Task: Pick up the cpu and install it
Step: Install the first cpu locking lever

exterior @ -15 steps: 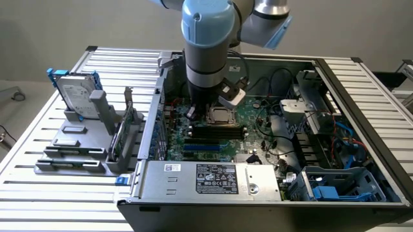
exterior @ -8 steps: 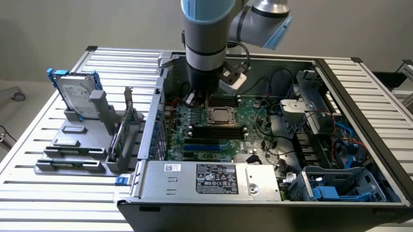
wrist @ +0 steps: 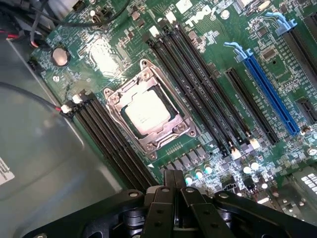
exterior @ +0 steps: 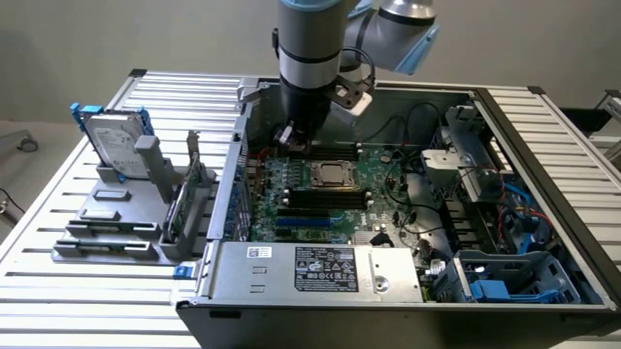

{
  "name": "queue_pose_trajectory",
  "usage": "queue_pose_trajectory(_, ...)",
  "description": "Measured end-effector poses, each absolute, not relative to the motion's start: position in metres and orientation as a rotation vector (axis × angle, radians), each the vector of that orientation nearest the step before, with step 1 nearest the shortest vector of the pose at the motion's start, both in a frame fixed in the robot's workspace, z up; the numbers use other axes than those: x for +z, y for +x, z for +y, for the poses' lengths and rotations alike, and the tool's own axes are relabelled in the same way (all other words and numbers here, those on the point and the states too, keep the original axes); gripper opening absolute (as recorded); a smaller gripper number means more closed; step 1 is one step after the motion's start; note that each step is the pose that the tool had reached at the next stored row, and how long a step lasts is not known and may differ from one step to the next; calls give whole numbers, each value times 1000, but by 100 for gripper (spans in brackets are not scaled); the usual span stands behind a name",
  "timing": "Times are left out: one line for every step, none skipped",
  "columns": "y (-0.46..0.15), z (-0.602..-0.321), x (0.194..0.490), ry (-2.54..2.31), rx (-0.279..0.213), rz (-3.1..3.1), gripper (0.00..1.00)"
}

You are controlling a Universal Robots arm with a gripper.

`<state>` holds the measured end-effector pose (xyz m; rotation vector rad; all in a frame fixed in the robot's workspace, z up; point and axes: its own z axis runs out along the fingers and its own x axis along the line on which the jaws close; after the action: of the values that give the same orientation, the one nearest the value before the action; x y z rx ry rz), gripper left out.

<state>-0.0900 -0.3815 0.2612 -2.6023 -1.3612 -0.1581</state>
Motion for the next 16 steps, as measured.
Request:
queue_pose_trajectory(-90, -381, 262, -2596, -155, -1377, 11)
queue_pose_trajectory(-90, -381, 262, -2590, -151, -1393, 11)
queue_pose_trajectory(-90, -380, 263, -2584, -147, -1410, 11)
queue_pose_trajectory(-91, -380, 263, -2578, -143, -1425, 11)
queue_pose_trajectory(-91, -379, 263, -2572, -140, -1440, 11)
queue_pose_trajectory(-91, -378, 263, -2567, -137, -1453, 11)
queue_pose_trajectory(-91, -376, 263, -2561, -135, -1466, 11)
queue_pose_trajectory(-91, -374, 263, -2555, -133, -1477, 11)
queue_pose_trajectory(-92, -373, 263, -2551, -130, -1487, 11)
queue_pose_trajectory(-92, -371, 263, -2546, -128, -1498, 11)
queue_pose_trajectory(-92, -369, 263, -2541, -125, -1509, 11)
queue_pose_trajectory(-92, -368, 263, -2537, -122, -1521, 11)
queue_pose_trajectory(-92, -367, 263, -2532, -119, -1533, 11)
queue_pose_trajectory(-92, -366, 263, -2527, -115, -1546, 11)
queue_pose_trajectory(-92, -366, 263, -2520, -112, -1563, 11)
queue_pose_trajectory(-92, -365, 262, -2514, -109, -1580, 11)
